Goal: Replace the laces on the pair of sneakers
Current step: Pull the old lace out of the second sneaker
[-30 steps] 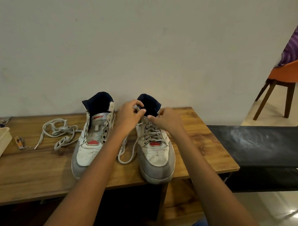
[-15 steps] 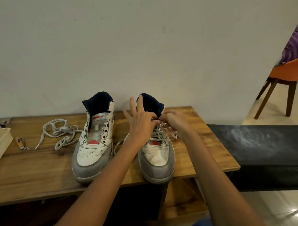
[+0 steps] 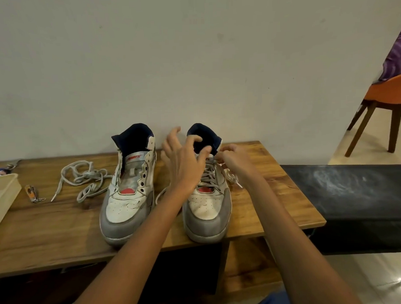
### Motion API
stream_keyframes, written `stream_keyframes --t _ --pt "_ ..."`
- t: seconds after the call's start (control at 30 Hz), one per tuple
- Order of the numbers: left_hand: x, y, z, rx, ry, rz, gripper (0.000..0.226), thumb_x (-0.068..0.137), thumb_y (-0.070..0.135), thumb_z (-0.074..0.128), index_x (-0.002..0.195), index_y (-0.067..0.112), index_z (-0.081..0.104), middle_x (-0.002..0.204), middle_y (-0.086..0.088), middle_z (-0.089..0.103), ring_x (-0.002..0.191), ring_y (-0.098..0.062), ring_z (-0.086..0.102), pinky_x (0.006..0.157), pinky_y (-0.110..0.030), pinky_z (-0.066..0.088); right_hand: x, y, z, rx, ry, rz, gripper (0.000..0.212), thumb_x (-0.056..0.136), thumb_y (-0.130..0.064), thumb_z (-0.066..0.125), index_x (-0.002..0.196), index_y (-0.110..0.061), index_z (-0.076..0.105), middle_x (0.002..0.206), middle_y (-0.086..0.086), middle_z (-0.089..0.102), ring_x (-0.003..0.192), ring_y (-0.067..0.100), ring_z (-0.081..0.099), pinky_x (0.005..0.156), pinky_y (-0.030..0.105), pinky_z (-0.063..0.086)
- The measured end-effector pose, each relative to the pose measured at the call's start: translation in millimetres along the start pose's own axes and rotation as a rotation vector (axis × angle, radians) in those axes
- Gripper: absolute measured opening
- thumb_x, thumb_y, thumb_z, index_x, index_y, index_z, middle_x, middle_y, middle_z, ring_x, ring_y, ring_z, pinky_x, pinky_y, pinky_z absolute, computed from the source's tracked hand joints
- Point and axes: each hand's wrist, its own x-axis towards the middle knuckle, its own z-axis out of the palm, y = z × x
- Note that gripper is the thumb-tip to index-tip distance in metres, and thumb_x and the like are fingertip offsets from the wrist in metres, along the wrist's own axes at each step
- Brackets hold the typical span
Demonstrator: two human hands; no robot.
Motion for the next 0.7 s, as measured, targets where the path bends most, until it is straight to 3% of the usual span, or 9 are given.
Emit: stream_keyframes --t 0.1,0.17,0.33,0.43,0.5,0.57,0.63,0.7 --pt "-1.9 -0.9 2.7 0.320 -0.164 0.163 0.037 0.085 0.054 0.053 0.114 0.032 0.062 0.156 -0.006 0.001 0.143 -0.031 -0.007 0.109 -0.062 0.000 0.0 -0.2 0.2 0.000 -0.010 0.006 0.025 0.073 -0.018 0.061 0.098 -0.014 0.061 0.089 0.006 0.069 0.090 0.024 0.065 0.087 0.051 0.052" --pt "-5.9 0.8 7.4 0.364 -0.221 0.180 0.040 0.086 0.057 0.050 0.117 0.034 0.062 0.157 -0.005 -0.005 0.142 -0.031 -0.012 0.106 -0.066 -0.005 -0.5 -1.1 0.5 -0.001 -0.003 0.010 0.029 0.077 -0.016 0.062 0.106 -0.011 0.060 0.086 0.005 0.069 0.084 0.020 0.065 0.088 0.049 0.053" --pt "-1.4 1.2 9.6 0.309 -0.237 0.135 0.031 0.085 0.046 0.060 0.112 0.034 0.065 0.156 -0.003 0.003 0.143 -0.030 -0.009 0.106 -0.068 -0.003 -1.4 -2.1 2.1 -0.038 0.013 -0.011 0.026 0.079 -0.014 0.061 0.105 -0.012 0.060 0.089 0.004 0.067 0.083 0.018 0.064 0.086 0.047 0.054" --pt "-0.9 2.6 6.6 0.235 -0.208 0.065 0.017 0.086 0.033 0.062 0.099 0.026 0.071 0.149 -0.001 0.021 0.139 -0.025 0.008 0.112 -0.059 0.009 -2.6 -1.9 1.5 -0.061 0.006 -0.015 0.021 0.077 -0.016 0.062 0.098 -0.015 0.061 0.094 0.006 0.067 0.090 0.022 0.063 0.079 0.044 0.055" --pt "5.0 2.7 2.7 -0.043 -0.047 -0.064 0.012 0.087 0.021 0.061 0.092 0.017 0.070 0.139 -0.002 0.032 0.128 -0.020 0.028 0.108 -0.037 0.029 -3.9 -2.4 -0.9 -0.037 -0.003 -0.001 0.018 0.079 -0.014 0.062 0.097 -0.015 0.060 0.095 0.006 0.067 0.087 0.020 0.062 0.063 0.034 0.049" --pt "16.3 4.6 -11.4 -0.602 0.141 -0.388 0.009 0.090 0.008 0.052 0.087 0.009 0.060 0.121 -0.007 0.045 0.101 -0.011 0.050 0.084 -0.020 0.047 -3.4 -2.7 -4.1 -0.010 -0.018 0.008 0.015 0.081 -0.013 0.061 0.096 -0.016 0.061 0.095 0.005 0.067 0.086 0.020 0.061 0.060 0.028 0.042" --pt "21.8 3.1 -23.9 -1.090 0.190 -0.689 0.024 0.093 0.000 0.040 0.074 0.011 0.048 0.084 -0.005 0.051 0.063 -0.004 0.055 0.058 -0.019 0.046 -4.0 -3.7 -5.6 -0.002 -0.034 0.004 0.014 0.083 -0.012 0.061 0.096 -0.016 0.061 0.094 0.003 0.067 0.085 0.017 0.061 0.059 0.026 0.040" --pt "18.4 1.6 -28.2 -1.113 0.151 -0.728 0.032 0.095 0.003 0.034 0.066 0.013 0.042 0.064 -0.001 0.044 0.043 -0.005 0.044 0.047 -0.018 0.033 -5.1 -4.9 -3.7 -0.023 -0.043 -0.014 0.014 0.083 -0.013 0.062 0.096 -0.016 0.060 0.094 0.002 0.066 0.084 0.015 0.060 0.058 0.025 0.039"
